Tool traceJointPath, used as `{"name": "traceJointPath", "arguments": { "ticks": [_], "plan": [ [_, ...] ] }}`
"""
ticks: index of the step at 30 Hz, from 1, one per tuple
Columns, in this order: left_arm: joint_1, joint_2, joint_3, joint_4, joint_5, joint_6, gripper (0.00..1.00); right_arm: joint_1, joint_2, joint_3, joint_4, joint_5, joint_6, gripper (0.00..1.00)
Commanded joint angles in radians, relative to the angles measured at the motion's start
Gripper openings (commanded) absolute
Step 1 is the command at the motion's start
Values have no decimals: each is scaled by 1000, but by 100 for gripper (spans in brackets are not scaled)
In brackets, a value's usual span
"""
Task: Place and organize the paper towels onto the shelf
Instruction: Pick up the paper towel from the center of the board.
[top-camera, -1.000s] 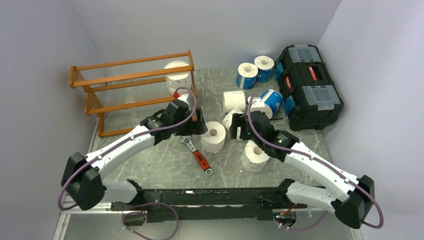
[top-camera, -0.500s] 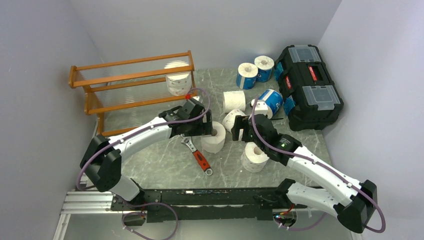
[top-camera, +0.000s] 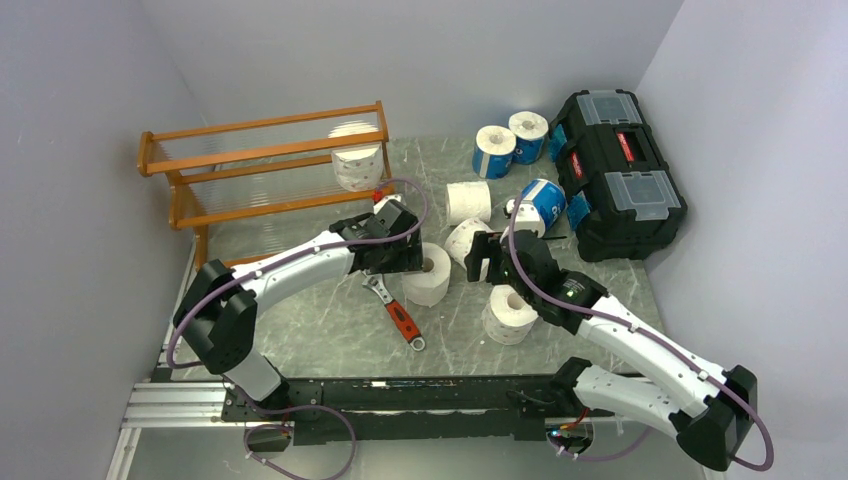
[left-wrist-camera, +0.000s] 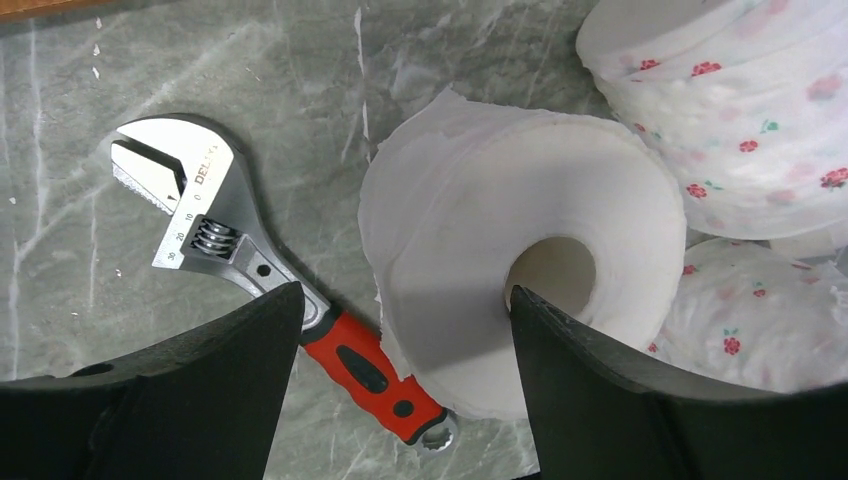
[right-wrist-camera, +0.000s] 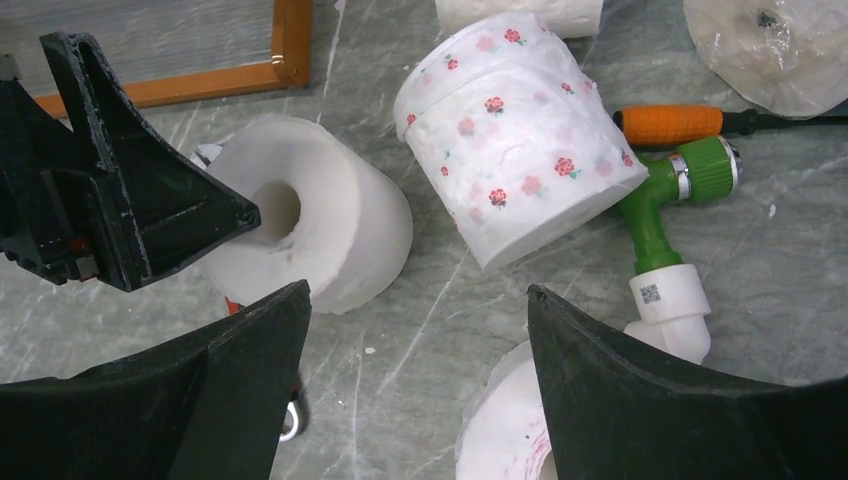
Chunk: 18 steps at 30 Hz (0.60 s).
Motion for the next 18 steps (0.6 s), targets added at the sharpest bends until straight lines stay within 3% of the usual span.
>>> {"name": "traceJointPath", "arguments": {
  "ticks": [1, 18],
  "plan": [
    [-5, 10, 40, 0, -41, -20, 80, -3, -17, -3, 28, 18, 10, 81],
    [-5, 10, 30, 21, -6, -21, 38, -3, -13, -21, 34, 17, 29, 81]
  ]
}}
